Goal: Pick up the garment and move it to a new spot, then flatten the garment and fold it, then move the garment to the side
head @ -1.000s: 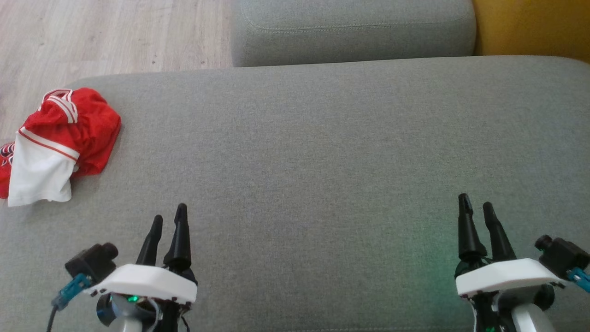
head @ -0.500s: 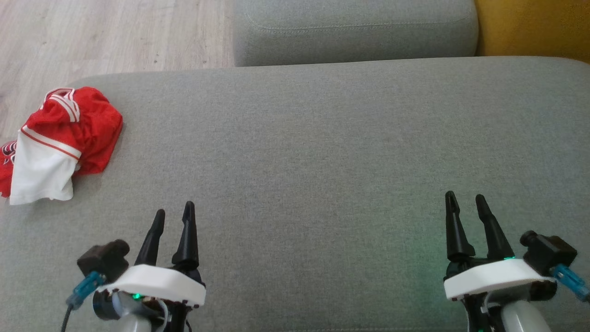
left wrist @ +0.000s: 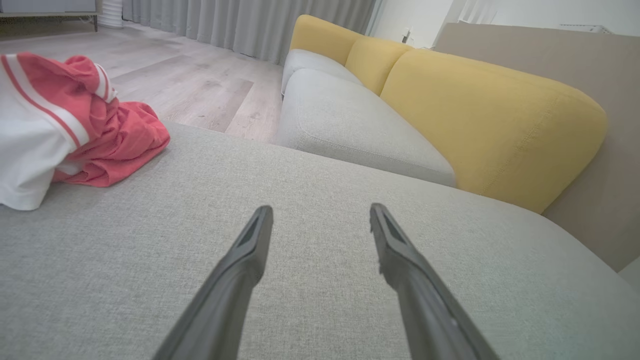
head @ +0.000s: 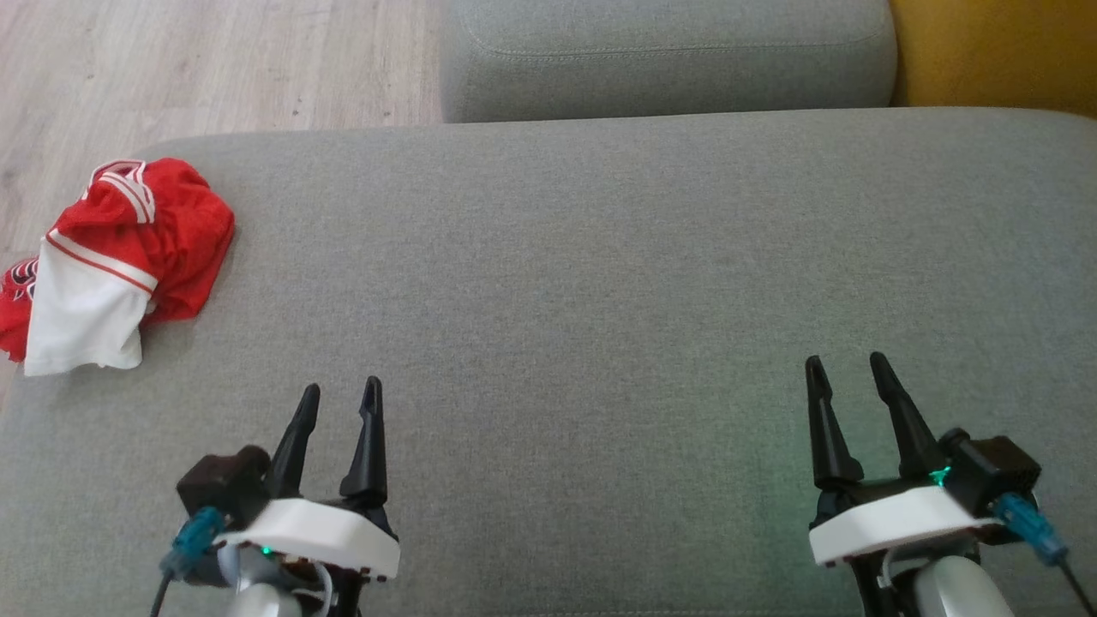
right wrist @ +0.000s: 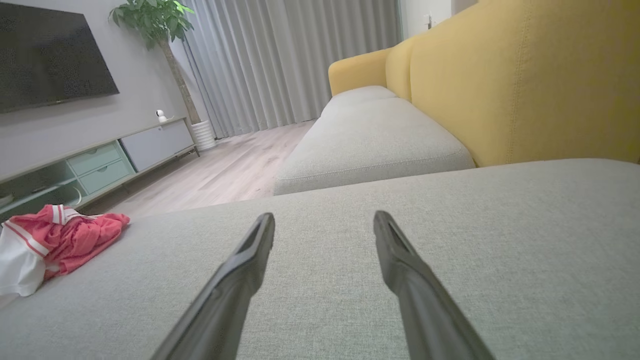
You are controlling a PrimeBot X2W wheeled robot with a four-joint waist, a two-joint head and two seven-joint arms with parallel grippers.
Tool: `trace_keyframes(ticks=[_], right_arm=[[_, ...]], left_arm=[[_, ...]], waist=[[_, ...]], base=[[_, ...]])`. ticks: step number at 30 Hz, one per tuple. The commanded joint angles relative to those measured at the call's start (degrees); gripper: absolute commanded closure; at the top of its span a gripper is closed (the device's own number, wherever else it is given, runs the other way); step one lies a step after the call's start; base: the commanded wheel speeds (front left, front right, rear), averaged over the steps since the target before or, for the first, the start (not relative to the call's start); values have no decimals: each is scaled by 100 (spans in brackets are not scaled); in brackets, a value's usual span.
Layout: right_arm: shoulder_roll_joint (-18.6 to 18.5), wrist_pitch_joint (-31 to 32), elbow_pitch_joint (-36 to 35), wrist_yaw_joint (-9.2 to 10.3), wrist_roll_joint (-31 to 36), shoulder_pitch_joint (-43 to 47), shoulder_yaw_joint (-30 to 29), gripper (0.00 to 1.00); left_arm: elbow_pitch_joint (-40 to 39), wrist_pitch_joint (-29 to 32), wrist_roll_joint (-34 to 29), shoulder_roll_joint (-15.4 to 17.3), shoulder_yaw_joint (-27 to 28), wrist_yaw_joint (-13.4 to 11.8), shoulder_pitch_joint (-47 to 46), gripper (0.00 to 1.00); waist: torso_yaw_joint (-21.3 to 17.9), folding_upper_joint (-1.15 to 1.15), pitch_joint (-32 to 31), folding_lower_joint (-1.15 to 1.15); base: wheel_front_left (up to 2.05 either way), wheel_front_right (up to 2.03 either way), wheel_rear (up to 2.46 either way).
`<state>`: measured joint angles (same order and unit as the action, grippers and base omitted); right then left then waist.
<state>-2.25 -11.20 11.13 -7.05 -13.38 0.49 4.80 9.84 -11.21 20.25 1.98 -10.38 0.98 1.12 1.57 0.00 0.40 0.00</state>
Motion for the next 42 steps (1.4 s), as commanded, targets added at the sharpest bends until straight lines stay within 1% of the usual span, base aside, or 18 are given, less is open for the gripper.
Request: trace_keyframes(ticks=[1, 18, 25, 31, 42], right_arm=[[-55, -91, -218, -38, 205, -317, 145, 0], [-63, -378, -319, -44, 1390, -316, 275, 0], [-63, -380, -106, -44, 1141, -286, 155, 0], [-63, -380, 103, -44, 1071, -351, 112, 0], [-63, -380, 229, -44, 982, -386, 137, 0]], left_arm=[[-166, -93, -180, 77, 116, -30, -145, 0], [71, -377, -1017, 89, -41, -221, -137, 0], [70, -379, -930, 89, -48, -239, -108, 0], [58, -379, -884, 89, -63, -260, -83, 0], [47, -379, -792, 89, -88, -286, -48, 0]], waist=[[3, 0, 1, 0], [-1, 0, -8, 0], [-3, 0, -23, 0], [7, 0, -36, 0], [25, 0, -45, 0]], base=[[0, 0, 0], [0, 0, 0], [0, 0, 0], [0, 0, 0], [0, 0, 0]])
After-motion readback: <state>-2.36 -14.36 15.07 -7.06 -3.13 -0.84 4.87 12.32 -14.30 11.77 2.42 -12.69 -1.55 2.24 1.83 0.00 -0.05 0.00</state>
